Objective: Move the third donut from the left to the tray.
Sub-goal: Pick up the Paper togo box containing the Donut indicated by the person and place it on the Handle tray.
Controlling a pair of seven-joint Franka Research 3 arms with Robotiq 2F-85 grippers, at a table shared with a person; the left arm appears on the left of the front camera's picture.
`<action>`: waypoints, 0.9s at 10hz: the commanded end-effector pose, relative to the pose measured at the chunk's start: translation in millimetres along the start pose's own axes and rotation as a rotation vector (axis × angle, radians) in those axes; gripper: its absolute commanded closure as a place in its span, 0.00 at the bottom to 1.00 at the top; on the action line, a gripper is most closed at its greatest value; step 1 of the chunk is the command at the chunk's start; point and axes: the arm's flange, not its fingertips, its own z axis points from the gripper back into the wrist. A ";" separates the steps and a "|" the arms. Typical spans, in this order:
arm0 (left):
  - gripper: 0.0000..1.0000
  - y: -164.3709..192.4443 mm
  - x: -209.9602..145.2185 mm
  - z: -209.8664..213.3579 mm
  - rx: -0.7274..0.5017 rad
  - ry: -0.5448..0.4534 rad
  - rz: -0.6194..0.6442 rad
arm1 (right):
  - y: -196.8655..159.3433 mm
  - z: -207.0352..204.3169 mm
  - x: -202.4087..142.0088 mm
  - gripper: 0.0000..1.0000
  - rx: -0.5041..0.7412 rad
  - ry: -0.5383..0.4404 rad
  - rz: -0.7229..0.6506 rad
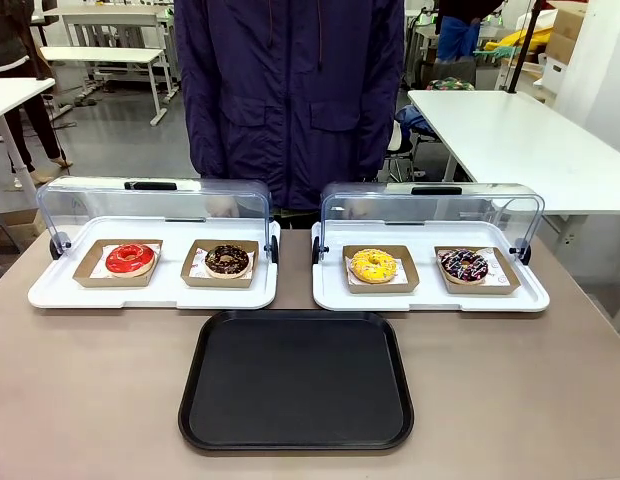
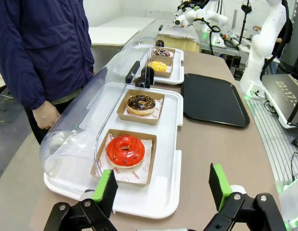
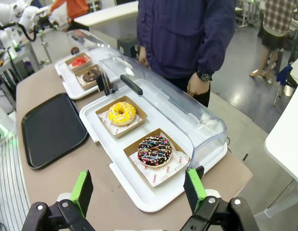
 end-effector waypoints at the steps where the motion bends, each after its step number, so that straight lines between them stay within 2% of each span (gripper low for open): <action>1: 0.00 -1.3 1.6 -0.7 -0.004 0.009 0.000 | 1.5 -1.0 1.0 0.00 0.004 -0.012 0.005; 9: 0.00 -1.3 1.6 -0.7 -0.004 0.009 0.000 | 1.5 -1.0 1.0 0.00 0.004 -0.012 0.005</action>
